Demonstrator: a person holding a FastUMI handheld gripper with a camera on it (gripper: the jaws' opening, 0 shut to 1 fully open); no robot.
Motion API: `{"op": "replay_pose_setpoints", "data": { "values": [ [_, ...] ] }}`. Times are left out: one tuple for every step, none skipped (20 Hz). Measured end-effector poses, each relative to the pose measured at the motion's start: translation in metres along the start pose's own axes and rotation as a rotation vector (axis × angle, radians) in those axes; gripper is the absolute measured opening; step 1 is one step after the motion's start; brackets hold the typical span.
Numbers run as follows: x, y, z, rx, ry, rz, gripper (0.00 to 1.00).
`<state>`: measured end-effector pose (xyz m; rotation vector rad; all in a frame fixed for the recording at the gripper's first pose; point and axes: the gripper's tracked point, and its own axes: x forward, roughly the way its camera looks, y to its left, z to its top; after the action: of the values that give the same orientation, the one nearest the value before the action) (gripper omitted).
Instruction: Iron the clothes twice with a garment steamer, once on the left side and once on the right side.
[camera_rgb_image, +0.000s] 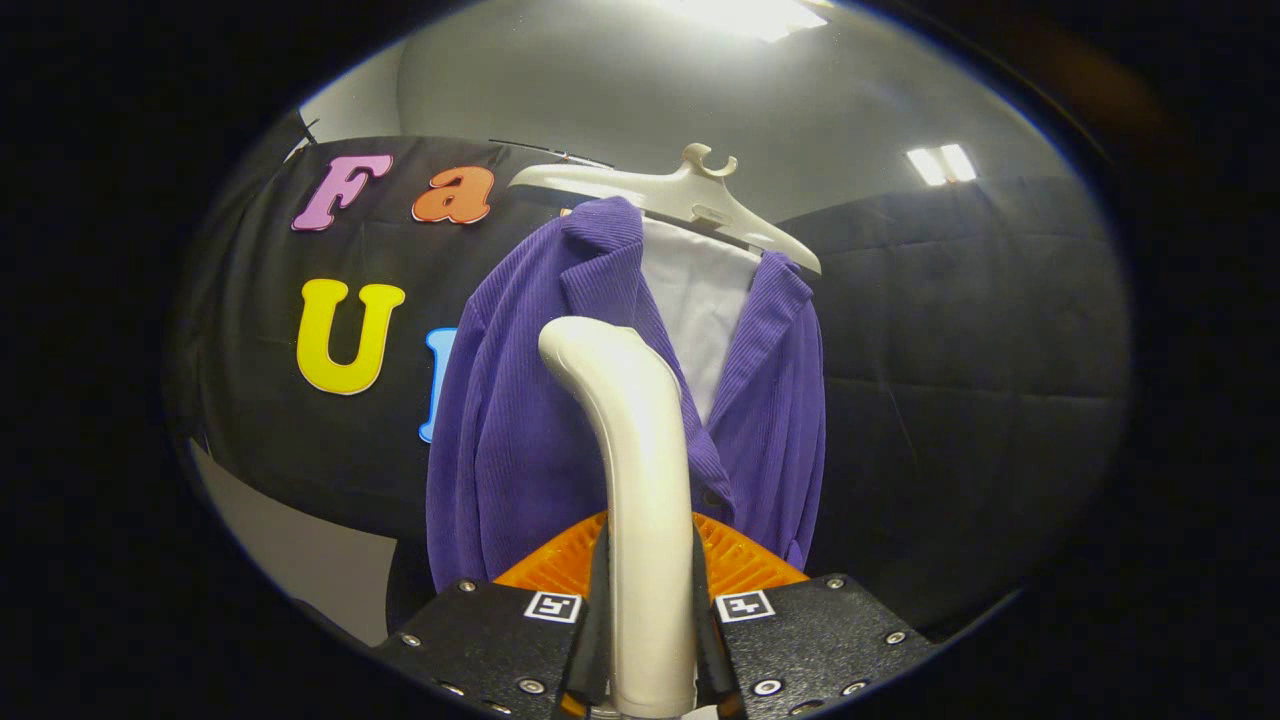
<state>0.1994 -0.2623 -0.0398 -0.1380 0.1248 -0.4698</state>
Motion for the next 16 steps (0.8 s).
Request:
{"op": "replay_pose_setpoints", "data": {
  "values": [
    [0.0, 0.002, -0.009, -0.015, 0.012, -0.006, 0.34],
    [-0.001, 0.005, -0.017, -0.033, 0.021, -0.011, 0.34],
    [-0.001, 0.006, -0.023, -0.05, 0.029, -0.017, 0.34],
    [-0.003, 0.007, -0.029, -0.059, 0.033, -0.02, 0.34],
    [-0.003, 0.008, -0.034, -0.06, 0.039, -0.018, 0.34],
    [-0.004, 0.009, -0.039, -0.055, 0.049, -0.01, 0.34],
    [-0.005, 0.011, -0.048, -0.057, 0.06, -0.001, 0.35],
    [-0.005, 0.012, -0.057, -0.066, 0.076, 0.003, 0.34],
    [-0.005, 0.012, -0.066, -0.083, 0.088, 0.007, 0.34],
    [-0.006, 0.013, -0.075, -0.097, 0.101, 0.012, 0.35],
    [-0.008, 0.014, -0.084, -0.106, 0.116, 0.019, 0.35],
    [-0.01, 0.015, -0.092, -0.11, 0.133, 0.03, 0.34],
    [-0.013, 0.015, -0.1, -0.112, 0.146, 0.038, 0.35],
    [-0.015, 0.017, -0.109, -0.116, 0.158, 0.044, 0.34],
    [-0.018, 0.016, -0.12, -0.12, 0.171, 0.047, 0.34],
    [-0.021, 0.016, -0.128, -0.122, 0.186, 0.049, 0.35]
  ]
}}
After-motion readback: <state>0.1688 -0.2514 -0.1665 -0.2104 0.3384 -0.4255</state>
